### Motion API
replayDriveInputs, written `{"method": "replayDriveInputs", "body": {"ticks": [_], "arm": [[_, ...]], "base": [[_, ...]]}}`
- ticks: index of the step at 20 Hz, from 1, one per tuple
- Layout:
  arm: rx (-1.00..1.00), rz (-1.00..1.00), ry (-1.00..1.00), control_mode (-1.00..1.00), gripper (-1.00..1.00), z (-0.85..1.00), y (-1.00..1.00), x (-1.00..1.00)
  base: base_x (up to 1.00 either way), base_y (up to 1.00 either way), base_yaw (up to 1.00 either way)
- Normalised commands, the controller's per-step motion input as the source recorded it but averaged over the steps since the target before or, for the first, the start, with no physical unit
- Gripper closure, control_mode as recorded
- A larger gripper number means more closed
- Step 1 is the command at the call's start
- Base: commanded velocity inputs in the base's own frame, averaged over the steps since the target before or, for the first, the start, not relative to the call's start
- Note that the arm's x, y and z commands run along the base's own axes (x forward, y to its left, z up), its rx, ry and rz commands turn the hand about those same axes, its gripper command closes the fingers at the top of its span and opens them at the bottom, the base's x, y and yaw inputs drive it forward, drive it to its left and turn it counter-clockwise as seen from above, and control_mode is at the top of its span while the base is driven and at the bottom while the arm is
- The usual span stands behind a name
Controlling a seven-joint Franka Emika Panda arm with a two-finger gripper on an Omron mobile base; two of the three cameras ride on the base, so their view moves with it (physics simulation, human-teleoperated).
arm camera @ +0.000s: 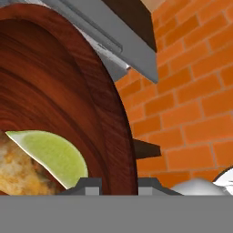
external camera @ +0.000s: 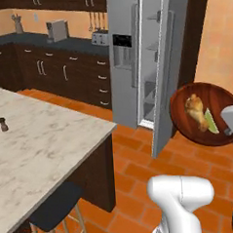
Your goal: Pick the chicken drumstick and lemon wedge from their plates and place them in the bowl. Then put the bowl in the fridge.
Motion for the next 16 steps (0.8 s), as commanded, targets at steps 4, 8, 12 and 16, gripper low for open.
{"method": "replayDriveInputs", "body": {"ticks": [4,8,12,16], "arm": [[0.0,0.0,0.0,1.0,1.0,0.0,0.0,0.0],[0.0,0.0,0.0,1.0,1.0,0.0,0.0,0.0],[0.0,0.0,0.0,1.0,1.0,0.0,0.0,0.0],[0.0,0.0,0.0,1.0,1.0,0.0,0.0,0.0]], "base": [[1.0,-0.95,0.44],[0.85,-0.7,0.53],[0.44,-0.18,0.47],[0.18,-0.38,0.33]]}}
